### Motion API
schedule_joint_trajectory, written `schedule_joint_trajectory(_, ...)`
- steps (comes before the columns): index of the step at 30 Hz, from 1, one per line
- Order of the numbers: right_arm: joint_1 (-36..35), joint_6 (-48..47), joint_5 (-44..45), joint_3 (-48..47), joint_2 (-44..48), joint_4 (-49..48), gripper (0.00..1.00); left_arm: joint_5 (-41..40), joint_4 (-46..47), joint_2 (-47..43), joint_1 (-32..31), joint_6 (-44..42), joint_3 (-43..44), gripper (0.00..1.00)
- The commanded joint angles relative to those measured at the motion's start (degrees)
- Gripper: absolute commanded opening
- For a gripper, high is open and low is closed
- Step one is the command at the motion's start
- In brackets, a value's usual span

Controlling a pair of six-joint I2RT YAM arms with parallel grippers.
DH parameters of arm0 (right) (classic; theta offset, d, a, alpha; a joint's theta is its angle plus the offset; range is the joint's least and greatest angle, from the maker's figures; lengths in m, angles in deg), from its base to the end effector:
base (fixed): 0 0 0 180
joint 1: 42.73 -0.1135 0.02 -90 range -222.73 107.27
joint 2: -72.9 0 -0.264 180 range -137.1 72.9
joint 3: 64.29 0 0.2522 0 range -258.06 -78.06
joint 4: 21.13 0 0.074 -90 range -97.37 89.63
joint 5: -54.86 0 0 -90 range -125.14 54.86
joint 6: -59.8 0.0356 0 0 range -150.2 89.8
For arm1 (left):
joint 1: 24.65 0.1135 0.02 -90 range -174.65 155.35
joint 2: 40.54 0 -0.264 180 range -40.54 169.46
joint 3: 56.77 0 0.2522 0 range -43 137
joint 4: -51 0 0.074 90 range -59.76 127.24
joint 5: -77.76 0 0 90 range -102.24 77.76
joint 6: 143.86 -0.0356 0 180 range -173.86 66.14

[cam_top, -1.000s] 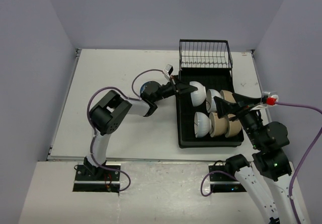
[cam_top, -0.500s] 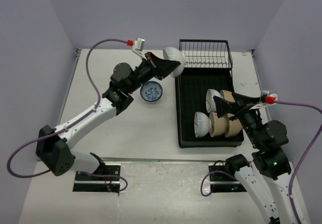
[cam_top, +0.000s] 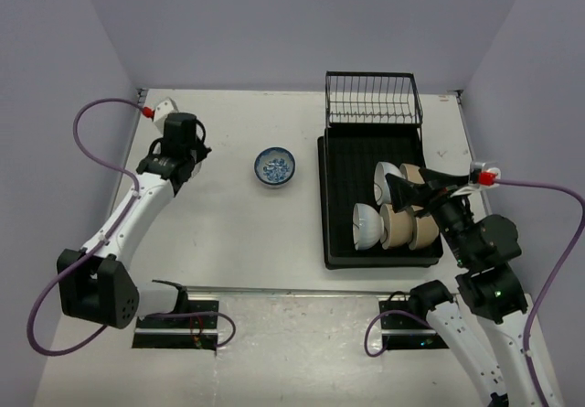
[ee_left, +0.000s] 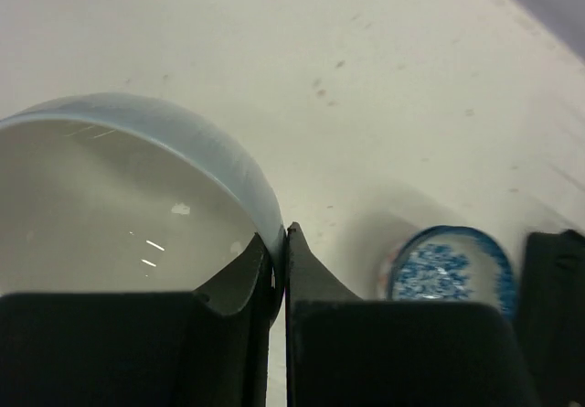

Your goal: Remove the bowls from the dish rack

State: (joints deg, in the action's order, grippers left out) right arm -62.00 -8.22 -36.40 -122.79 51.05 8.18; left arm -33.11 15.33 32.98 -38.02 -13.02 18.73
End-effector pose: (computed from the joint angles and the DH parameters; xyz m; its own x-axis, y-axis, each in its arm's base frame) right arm 0.0809 0.0291 0.3763 -0.0194 0.3896 -0.9208 -0.3702 0.8527 0.3686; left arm 0.2816 -0.0539 0.3159 -0.3610 -0.5423 -0.7587 -0.4076 0.8235 -0.3946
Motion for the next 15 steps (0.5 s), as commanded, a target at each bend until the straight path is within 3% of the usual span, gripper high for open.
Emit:
schedule_joint_trajectory(1, 0.02, -0.71, -1.55, -0.36, -1.18, -0.96, 0.99, -0.06, -1.82, 3.02, 1.85, -2.77, -0.04, 0.0)
schedule_joint_trajectory(5, 0.02, -0.97, -2.43, -0.97, -2.49, 0.09, 0.99, -1.11, -5.42, 8.3, 1.85, -4.8, 2.34, 0.0)
schedule_joint_trajectory(10, 0.02, -1.32, -4.1, -1.41, -3.64, 0.62, 0.99, 5.65, -5.86, 15.42, 1.68, -9.02, 5.41, 0.0)
schedule_joint_trajectory(15, 0.02, -1.59, -3.84, -1.41, -3.82, 0.88, 0.99, 5.75, -10.16, 22.35, -0.25, -11.92, 11.56, 0.0)
